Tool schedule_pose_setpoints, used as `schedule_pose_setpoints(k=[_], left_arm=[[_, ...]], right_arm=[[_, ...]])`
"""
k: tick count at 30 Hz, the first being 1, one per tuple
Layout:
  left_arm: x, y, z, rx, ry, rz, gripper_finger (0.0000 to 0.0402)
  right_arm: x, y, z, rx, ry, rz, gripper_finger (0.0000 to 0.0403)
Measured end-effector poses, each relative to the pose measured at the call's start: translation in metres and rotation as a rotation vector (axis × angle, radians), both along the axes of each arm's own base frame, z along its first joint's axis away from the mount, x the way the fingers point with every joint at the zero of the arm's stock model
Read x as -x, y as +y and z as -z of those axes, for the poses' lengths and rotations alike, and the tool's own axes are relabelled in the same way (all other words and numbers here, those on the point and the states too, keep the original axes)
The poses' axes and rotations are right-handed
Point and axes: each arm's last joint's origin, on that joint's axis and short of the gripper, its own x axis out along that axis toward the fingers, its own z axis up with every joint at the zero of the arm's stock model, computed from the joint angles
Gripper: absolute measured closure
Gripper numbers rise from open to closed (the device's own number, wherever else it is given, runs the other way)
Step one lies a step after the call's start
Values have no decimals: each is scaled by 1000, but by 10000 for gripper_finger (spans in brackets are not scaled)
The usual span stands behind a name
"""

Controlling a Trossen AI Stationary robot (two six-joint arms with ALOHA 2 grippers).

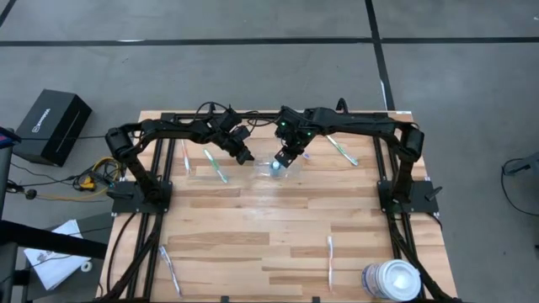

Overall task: Pick & Place toothbrushing station
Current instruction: Adjust the blue mouthwash in the transparent organizer

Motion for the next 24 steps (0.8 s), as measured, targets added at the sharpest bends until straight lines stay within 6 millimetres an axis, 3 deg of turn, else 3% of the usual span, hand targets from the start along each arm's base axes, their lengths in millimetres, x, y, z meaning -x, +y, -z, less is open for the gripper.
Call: schedule_pose_setpoints(k=[4, 12, 24], left_arm=[[0, 0, 0, 2, 1, -1, 401], [0, 0, 0, 2, 0, -2, 401], [0, 0, 0, 3, 2, -2, 401]], right_arm=[[0, -1, 3, 5, -7, -1, 403], [9, 5, 31, -52, 61, 9, 403], [6, 3, 30, -45, 18, 13, 403]])
